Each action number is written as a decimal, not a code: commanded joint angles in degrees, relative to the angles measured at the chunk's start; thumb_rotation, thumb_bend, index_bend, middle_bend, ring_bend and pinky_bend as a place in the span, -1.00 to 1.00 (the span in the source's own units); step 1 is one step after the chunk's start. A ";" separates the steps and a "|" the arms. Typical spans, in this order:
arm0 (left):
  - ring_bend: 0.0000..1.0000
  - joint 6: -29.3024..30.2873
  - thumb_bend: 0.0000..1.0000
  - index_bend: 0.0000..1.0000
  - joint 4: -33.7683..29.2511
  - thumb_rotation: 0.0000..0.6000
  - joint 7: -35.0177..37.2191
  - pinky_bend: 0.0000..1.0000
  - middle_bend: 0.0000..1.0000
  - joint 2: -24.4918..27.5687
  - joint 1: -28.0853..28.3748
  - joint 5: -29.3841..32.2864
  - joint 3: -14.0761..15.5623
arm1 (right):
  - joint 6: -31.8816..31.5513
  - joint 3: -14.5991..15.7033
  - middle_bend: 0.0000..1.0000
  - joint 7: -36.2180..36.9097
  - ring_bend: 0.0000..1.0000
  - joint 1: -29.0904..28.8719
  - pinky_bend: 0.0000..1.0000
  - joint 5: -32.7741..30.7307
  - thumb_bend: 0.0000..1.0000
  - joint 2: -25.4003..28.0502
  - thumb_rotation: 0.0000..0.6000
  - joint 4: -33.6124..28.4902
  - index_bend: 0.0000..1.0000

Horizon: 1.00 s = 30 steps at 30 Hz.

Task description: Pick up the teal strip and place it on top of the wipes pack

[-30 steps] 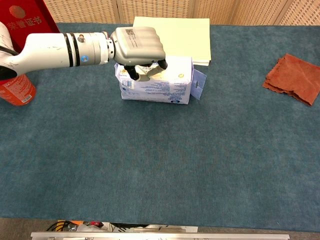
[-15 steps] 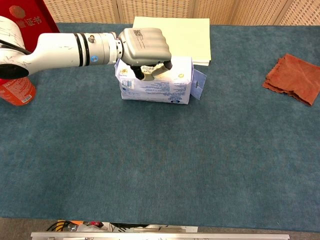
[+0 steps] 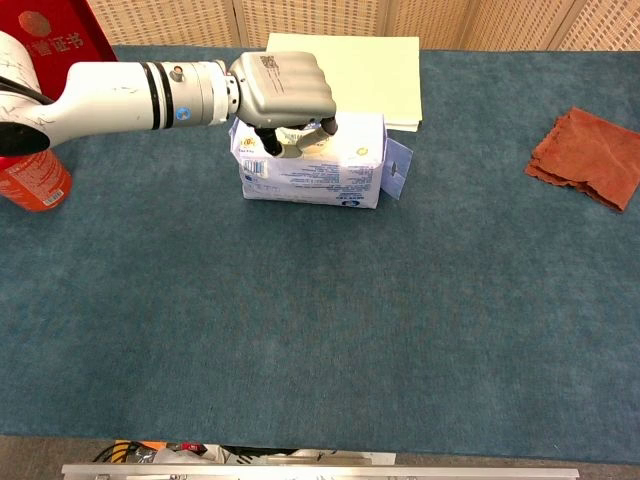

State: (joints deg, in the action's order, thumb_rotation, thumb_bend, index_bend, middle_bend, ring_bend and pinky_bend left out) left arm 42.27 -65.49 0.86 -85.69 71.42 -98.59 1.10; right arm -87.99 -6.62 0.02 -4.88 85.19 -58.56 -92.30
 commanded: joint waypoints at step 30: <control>0.89 -2.33 -0.26 -0.25 -1.99 1.00 -1.58 0.79 1.00 0.87 -0.16 4.40 -1.28 | 0.35 -0.10 -0.23 -0.10 -0.19 0.11 -0.30 -0.31 -0.48 -0.10 1.00 0.28 -0.39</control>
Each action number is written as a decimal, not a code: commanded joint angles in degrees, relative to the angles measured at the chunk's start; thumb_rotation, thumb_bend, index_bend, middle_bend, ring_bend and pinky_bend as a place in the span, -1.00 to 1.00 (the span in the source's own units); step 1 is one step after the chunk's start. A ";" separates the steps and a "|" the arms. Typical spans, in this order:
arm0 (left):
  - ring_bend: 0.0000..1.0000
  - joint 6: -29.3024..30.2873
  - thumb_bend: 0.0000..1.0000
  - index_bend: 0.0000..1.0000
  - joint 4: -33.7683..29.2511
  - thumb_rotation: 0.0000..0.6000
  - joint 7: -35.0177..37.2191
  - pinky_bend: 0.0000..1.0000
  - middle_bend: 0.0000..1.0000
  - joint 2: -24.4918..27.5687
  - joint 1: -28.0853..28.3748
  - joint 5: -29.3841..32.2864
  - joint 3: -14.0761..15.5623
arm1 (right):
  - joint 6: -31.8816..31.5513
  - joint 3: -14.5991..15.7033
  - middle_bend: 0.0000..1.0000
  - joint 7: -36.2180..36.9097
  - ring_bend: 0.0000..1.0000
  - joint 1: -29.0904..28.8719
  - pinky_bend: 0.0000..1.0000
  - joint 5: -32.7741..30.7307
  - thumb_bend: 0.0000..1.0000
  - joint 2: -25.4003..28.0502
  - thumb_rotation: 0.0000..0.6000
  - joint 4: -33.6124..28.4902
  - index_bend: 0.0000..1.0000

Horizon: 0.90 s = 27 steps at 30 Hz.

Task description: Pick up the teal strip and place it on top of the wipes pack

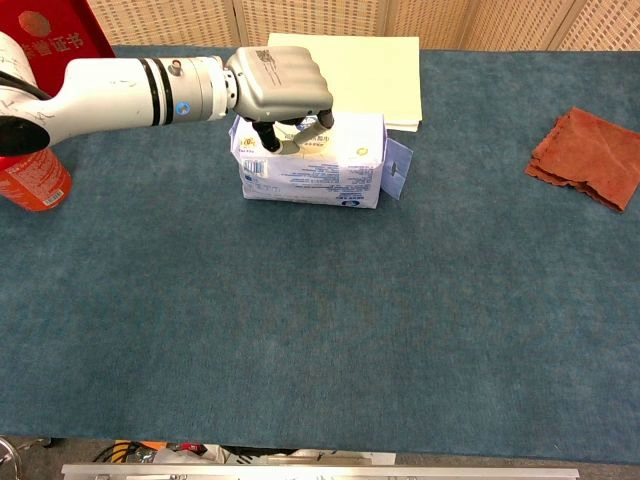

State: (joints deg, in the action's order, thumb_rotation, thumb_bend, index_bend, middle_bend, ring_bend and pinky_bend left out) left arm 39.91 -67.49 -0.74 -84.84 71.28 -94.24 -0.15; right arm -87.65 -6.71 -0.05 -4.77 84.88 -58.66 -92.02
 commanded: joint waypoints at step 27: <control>0.90 3.37 -0.46 -0.37 -0.45 1.00 -0.12 0.79 1.00 1.38 -1.96 1.79 -1.46 | -0.82 -0.04 -0.22 0.16 -0.15 0.57 -0.30 0.18 -0.48 0.28 1.00 -0.21 -0.39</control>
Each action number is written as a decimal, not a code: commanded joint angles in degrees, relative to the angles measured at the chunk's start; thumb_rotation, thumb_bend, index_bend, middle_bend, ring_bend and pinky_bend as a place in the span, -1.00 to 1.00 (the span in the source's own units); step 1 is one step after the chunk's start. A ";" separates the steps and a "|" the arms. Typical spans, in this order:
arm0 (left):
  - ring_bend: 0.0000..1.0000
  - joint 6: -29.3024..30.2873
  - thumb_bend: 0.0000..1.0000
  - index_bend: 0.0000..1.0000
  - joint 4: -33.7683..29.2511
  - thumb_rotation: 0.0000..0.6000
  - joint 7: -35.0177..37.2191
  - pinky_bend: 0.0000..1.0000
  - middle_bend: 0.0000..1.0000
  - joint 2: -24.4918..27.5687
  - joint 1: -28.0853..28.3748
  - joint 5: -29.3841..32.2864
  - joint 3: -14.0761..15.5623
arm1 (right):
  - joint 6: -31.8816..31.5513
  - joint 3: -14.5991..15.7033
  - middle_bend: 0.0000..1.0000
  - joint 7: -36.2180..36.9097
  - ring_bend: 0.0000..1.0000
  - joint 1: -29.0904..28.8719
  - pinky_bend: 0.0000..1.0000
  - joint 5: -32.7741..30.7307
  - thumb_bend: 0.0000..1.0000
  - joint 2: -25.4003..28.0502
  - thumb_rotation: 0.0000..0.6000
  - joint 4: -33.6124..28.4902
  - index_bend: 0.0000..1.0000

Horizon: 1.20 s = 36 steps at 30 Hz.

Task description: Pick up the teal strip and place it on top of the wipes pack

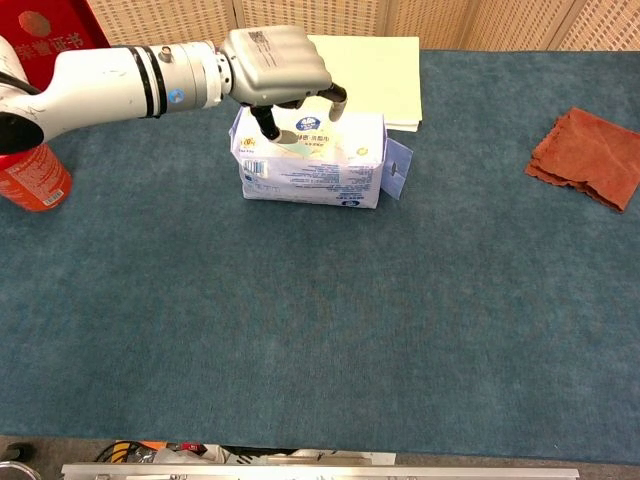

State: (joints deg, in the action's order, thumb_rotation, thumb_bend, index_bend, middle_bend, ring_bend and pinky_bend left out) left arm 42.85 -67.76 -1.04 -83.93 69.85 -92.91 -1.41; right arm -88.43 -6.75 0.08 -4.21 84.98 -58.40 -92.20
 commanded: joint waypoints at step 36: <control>0.32 -4.35 0.29 -0.40 -9.96 0.72 -15.43 0.55 0.30 6.19 -4.94 8.63 -0.50 | -1.29 0.25 -0.21 -1.01 -0.13 0.43 -0.30 1.47 -0.48 0.48 1.00 -1.73 -0.39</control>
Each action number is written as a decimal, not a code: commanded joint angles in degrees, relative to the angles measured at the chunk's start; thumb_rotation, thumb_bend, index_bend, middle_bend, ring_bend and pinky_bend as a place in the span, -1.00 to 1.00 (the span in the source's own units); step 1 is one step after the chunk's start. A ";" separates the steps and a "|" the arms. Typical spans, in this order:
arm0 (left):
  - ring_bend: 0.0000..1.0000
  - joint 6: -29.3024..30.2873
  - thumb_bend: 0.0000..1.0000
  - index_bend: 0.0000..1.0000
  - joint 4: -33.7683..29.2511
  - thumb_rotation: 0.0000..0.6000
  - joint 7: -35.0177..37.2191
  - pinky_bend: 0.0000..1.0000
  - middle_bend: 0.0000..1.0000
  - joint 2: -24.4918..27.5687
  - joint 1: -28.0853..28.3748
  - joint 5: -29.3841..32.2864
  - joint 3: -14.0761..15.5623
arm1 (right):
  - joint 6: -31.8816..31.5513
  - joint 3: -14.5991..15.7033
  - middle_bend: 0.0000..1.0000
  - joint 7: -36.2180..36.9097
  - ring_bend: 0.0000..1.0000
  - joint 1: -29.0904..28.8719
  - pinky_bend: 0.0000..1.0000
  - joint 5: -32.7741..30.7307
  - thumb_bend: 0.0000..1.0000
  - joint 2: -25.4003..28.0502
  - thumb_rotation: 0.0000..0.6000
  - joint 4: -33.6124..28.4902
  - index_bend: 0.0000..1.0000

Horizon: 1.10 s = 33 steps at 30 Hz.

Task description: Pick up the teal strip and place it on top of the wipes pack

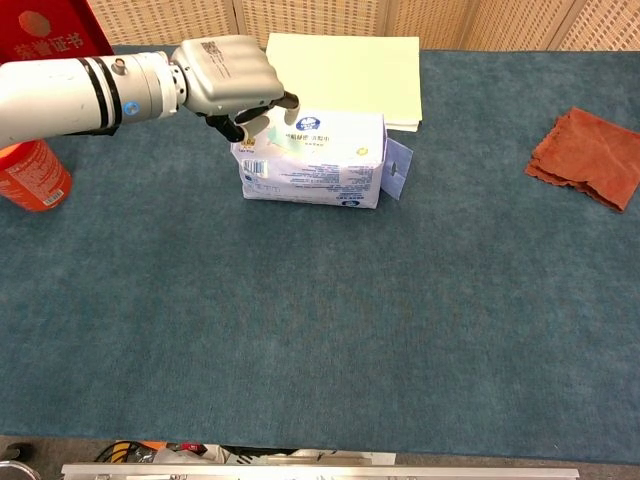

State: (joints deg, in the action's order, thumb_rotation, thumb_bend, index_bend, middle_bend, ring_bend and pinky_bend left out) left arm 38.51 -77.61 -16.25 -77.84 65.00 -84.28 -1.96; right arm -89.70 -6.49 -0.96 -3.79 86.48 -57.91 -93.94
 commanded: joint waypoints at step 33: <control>0.33 -0.94 0.29 -0.36 -0.40 0.68 -4.13 0.55 0.31 0.26 -1.87 2.26 0.31 | -0.80 0.12 -0.21 -0.37 -0.10 0.48 -0.30 0.64 -0.48 0.06 1.00 -0.38 -0.39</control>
State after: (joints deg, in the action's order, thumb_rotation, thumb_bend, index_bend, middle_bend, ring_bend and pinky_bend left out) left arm 37.43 -77.90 -20.47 -77.65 63.20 -82.05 -1.54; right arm -90.50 -6.37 -1.33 -3.32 87.11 -57.86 -94.32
